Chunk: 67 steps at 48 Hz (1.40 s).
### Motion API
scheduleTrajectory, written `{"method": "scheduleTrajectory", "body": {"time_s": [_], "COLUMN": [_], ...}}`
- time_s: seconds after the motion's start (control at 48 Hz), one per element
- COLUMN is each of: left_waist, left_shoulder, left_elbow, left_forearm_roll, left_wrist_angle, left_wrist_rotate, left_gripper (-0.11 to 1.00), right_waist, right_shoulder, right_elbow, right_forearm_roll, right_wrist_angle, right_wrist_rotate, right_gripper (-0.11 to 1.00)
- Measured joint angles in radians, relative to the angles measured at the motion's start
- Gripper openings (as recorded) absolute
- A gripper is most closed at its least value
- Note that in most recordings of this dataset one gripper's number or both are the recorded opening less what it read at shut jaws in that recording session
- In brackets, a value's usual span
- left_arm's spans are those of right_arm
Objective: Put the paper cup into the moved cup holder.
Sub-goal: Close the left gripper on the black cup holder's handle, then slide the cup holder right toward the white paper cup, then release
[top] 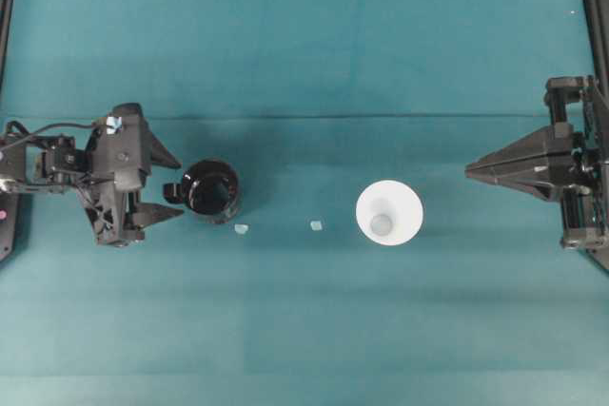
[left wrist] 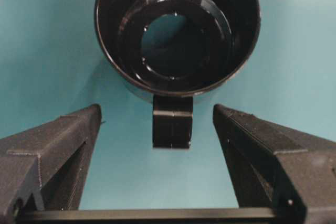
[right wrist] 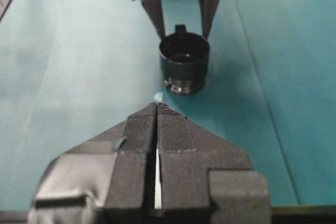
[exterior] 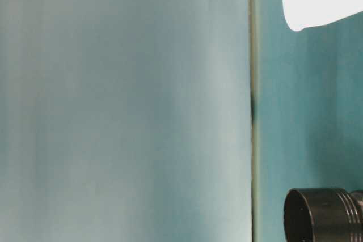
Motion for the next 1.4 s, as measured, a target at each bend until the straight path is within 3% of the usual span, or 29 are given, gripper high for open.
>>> {"method": "scheduleTrajectory", "body": {"time_s": [0.167,0.292,0.354,0.542,0.979,1.396], "left_waist": [0.000,0.000,0.000,0.000,0.003,-0.017], "left_shoulder": [-0.002,-0.002,-0.002,-0.003,-0.014,0.048], "left_elbow": [0.000,-0.002,-0.002,-0.002,-0.032,-0.219], "left_forearm_roll": [0.000,0.000,0.002,0.002,0.002,0.000], "left_wrist_angle": [0.002,0.002,0.002,0.002,-0.031,-0.032], "left_wrist_rotate": [-0.002,0.002,0.002,0.002,0.006,0.008], "left_gripper": [0.80,0.69,0.60,0.18,0.18,0.18], "right_waist": [0.002,0.000,0.000,0.000,0.000,0.000], "right_shoulder": [0.000,0.000,0.000,0.000,0.000,0.002], "right_elbow": [0.000,0.000,0.000,0.000,0.000,0.000], "right_forearm_roll": [0.002,0.000,0.002,0.002,0.002,0.002], "right_wrist_angle": [0.015,0.017,0.017,0.017,0.017,0.017], "right_wrist_rotate": [0.000,0.000,0.000,0.000,0.000,0.000], "right_gripper": [0.02,0.02,0.02,0.02,0.02,0.02]}}
